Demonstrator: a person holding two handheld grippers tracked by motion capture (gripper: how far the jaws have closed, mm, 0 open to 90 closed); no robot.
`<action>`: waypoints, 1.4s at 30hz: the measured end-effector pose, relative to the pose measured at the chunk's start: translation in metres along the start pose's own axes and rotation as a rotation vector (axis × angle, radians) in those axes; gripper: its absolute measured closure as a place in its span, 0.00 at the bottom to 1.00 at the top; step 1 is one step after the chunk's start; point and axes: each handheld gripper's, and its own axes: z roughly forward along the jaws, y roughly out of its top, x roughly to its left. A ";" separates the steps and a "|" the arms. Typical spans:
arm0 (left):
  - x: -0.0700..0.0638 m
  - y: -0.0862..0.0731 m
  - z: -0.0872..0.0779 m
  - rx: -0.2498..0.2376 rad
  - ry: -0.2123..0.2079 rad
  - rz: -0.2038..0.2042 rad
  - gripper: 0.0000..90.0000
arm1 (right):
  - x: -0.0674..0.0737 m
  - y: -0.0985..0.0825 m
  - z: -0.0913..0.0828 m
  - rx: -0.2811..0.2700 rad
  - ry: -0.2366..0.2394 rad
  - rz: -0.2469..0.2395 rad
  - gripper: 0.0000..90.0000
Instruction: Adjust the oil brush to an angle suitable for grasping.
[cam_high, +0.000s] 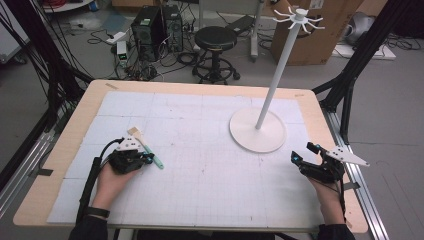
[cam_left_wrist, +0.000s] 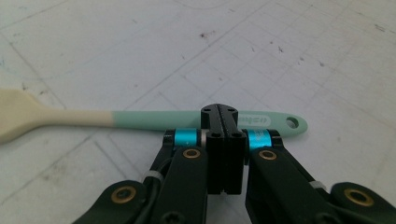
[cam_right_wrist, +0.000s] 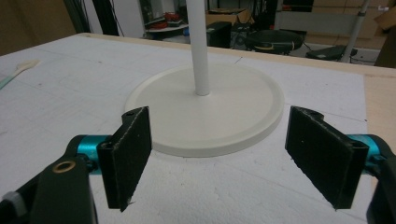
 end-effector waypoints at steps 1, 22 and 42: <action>0.000 0.000 0.000 0.000 0.000 0.000 1.00 | 0.000 0.000 0.000 -0.001 0.000 0.003 0.25; 0.006 0.043 0.054 0.000 0.071 -0.026 1.00 | 0.000 0.001 0.001 -0.004 0.003 0.004 0.25; 0.035 0.056 0.037 -0.111 0.165 -0.076 0.75 | -0.002 0.000 0.000 -0.001 0.007 0.007 0.25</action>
